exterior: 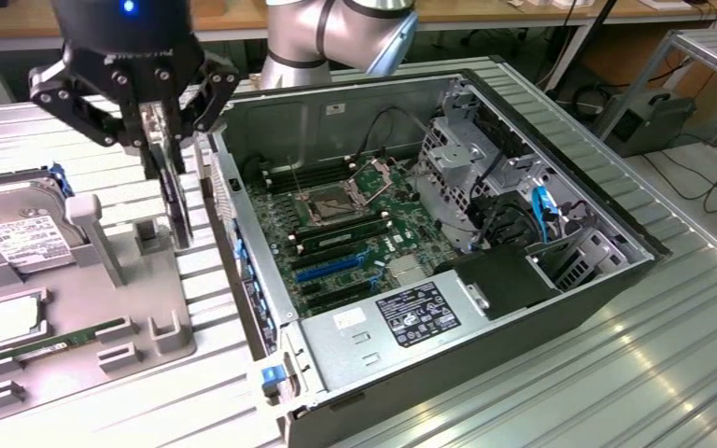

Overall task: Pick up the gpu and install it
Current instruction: 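Pick up the gpu and move the gpu toward the slot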

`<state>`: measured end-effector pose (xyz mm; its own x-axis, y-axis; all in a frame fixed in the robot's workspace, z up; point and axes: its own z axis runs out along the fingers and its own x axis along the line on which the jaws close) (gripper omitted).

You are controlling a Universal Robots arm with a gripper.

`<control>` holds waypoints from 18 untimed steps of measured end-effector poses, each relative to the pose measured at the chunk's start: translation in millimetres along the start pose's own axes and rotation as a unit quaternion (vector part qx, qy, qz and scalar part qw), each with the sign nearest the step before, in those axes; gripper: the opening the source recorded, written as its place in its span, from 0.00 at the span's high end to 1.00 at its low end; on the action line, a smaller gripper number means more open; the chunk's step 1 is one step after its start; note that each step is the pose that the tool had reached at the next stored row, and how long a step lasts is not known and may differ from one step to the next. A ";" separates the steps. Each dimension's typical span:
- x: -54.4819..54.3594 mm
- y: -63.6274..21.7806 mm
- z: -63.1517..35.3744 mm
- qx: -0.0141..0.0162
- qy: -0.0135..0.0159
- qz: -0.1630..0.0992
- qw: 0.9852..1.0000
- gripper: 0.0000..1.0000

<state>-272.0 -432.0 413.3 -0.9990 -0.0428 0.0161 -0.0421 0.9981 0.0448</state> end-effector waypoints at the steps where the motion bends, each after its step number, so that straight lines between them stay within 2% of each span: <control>1: -5.8 -0.4 -5.0 0.000 0.003 0.000 1.000 0.74; 2: -12.8 -0.7 -10.1 0.000 0.007 0.000 1.000 0.74; 5: -26.6 -1.3 -17.9 -0.001 0.013 0.000 1.000 0.74; 7: -43.0 -2.0 -21.3 -0.001 0.019 0.001 1.000 0.74; 15: -87.2 -3.9 -22.0 -0.001 0.023 0.001 1.000 0.74; 18: -101.1 -4.5 -22.1 -0.001 0.025 0.001 1.000 0.74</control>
<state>-170.4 -433.2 433.5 -0.9969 -0.0431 0.0663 -0.0401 0.9981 0.0467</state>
